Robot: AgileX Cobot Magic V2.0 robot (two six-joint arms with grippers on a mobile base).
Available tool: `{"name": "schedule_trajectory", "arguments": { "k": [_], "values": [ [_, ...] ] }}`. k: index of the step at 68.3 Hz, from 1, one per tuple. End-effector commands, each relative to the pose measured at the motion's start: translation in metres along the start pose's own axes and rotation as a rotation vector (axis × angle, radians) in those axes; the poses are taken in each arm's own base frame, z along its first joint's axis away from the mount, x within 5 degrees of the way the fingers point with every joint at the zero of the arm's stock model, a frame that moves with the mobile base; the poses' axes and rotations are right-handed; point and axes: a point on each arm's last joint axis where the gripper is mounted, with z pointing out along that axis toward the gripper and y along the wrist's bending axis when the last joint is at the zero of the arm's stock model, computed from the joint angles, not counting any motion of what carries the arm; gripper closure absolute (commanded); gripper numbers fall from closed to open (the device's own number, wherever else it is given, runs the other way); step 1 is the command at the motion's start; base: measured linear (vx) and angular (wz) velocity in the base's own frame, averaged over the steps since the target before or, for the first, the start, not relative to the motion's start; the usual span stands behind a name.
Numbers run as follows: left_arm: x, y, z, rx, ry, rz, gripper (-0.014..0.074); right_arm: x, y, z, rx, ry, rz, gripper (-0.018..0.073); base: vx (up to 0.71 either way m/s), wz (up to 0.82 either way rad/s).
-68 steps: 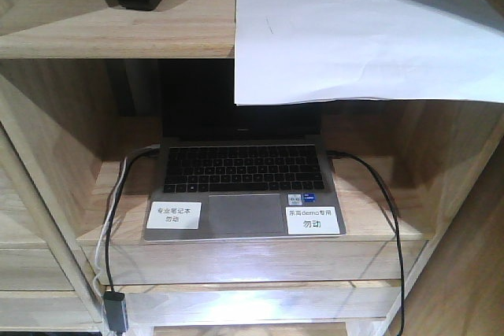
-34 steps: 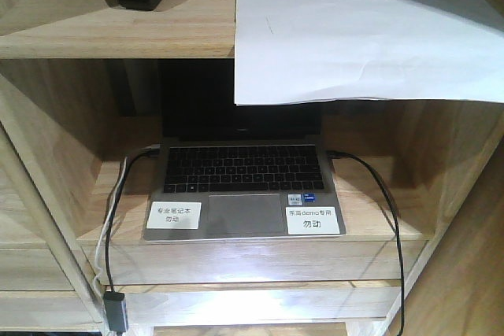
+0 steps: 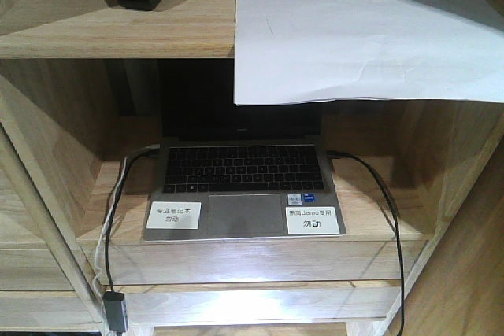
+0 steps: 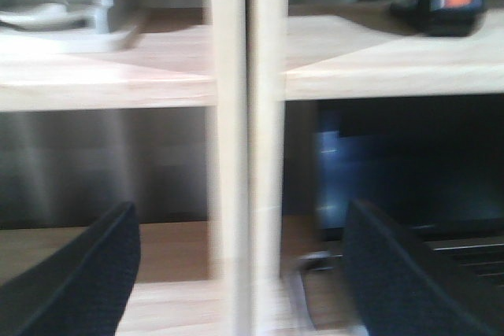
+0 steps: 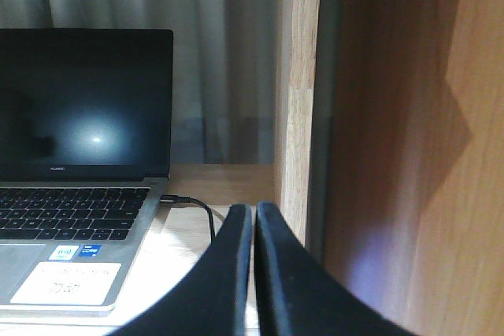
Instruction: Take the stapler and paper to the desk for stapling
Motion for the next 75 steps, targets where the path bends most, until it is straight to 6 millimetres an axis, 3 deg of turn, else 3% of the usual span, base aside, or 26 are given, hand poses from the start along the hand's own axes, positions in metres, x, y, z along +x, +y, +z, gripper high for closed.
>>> {"name": "schedule_trajectory", "arguments": {
  "k": [1, 24, 51, 75],
  "values": [
    [-0.016, -0.007, 0.007, 0.072, -0.077, -0.028, 0.0074, -0.006, 0.000, -0.001, -0.001, -0.083, -0.015, 0.0568, 0.00, 0.00],
    [-0.039, -0.047, 0.044, 0.326, 0.017, 0.067, 0.0074, -0.006, 0.000, -0.001, -0.001, -0.083, -0.015, 0.0568, 0.00, 0.00],
    [-0.121, -0.086, 0.114, 0.374, -0.010, 0.062, 0.0074, -0.006, 0.000, -0.001, -0.001, -0.083, -0.015, 0.0568, 0.00, 0.00],
    [-0.181, -0.117, 0.188, 0.381, 0.131, 0.079, 0.0074, -0.006, 0.000, -0.001, -0.001, -0.083, -0.015, 0.0568, 0.00, 0.00]
  ]
}}
